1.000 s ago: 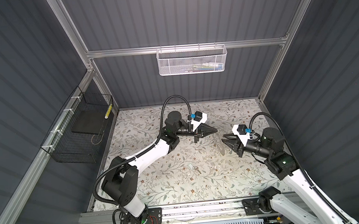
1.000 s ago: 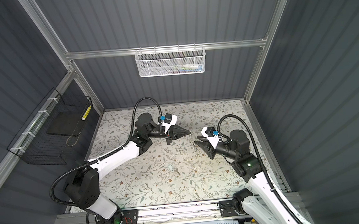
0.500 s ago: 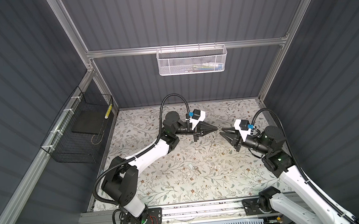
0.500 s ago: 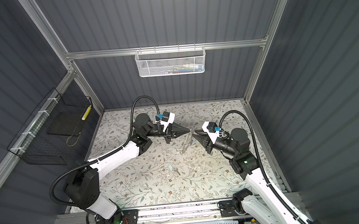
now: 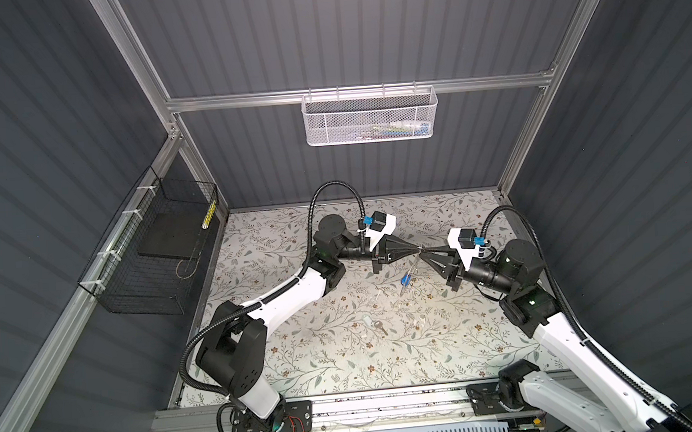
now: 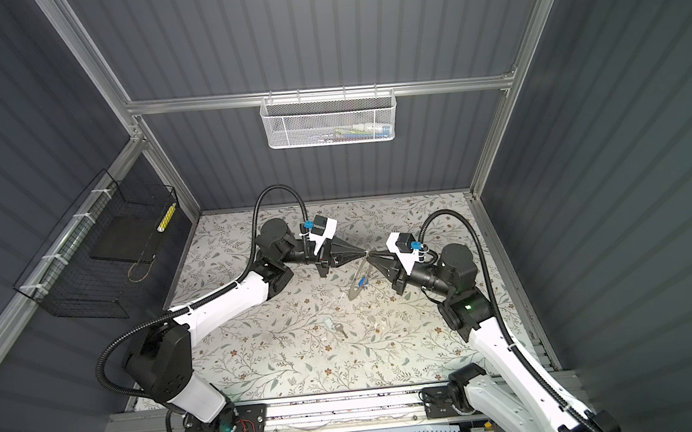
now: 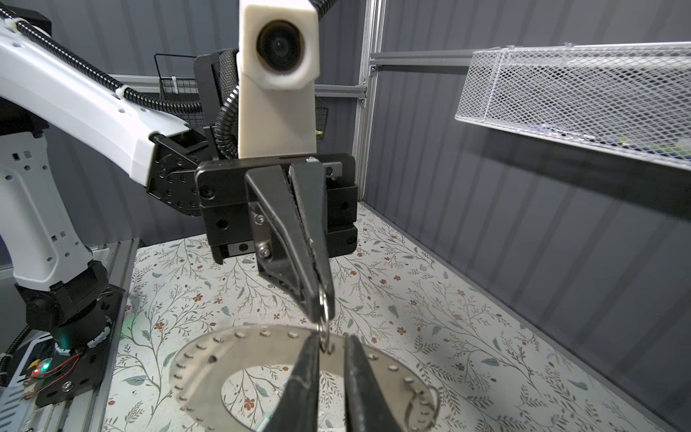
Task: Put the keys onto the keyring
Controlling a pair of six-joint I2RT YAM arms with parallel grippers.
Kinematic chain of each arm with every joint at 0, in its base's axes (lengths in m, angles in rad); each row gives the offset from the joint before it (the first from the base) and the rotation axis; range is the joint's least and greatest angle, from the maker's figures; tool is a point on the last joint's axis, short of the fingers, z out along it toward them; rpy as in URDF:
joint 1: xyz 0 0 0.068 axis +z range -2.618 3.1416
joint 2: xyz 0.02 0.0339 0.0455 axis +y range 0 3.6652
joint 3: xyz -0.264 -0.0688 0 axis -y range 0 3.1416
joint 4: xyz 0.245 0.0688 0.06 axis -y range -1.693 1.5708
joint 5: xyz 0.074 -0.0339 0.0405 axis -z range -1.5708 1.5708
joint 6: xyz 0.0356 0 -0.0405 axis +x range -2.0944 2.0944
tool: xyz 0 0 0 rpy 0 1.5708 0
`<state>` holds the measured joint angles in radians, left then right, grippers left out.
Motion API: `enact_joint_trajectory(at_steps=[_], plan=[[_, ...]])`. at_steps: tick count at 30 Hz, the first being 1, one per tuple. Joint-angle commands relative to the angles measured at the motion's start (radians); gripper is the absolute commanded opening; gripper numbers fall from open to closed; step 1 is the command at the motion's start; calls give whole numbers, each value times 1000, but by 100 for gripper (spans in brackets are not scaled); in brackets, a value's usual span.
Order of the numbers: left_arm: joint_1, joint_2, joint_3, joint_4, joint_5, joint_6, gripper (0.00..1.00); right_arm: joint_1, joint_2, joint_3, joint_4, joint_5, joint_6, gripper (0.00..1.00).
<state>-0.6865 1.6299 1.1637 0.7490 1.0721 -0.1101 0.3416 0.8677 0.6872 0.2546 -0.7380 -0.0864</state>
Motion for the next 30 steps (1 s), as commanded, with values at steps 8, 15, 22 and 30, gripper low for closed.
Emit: enact_joint_trajectory(at_steps=[8, 15, 22, 30], plan=[[-5, 14, 16, 22, 49, -13, 0, 7, 13, 36, 35, -35, 14, 7], [-5, 16, 27, -29, 63, 17, 0, 7, 11, 34, 24, -43, 8, 2], [-4, -31, 105, -471, 35, 344, 30, 6, -1, 69, -124, -35, -68, 0], [-5, -50, 302, -1033, -102, 773, 34, 7, -4, 144, -390, -17, -183, 0]])
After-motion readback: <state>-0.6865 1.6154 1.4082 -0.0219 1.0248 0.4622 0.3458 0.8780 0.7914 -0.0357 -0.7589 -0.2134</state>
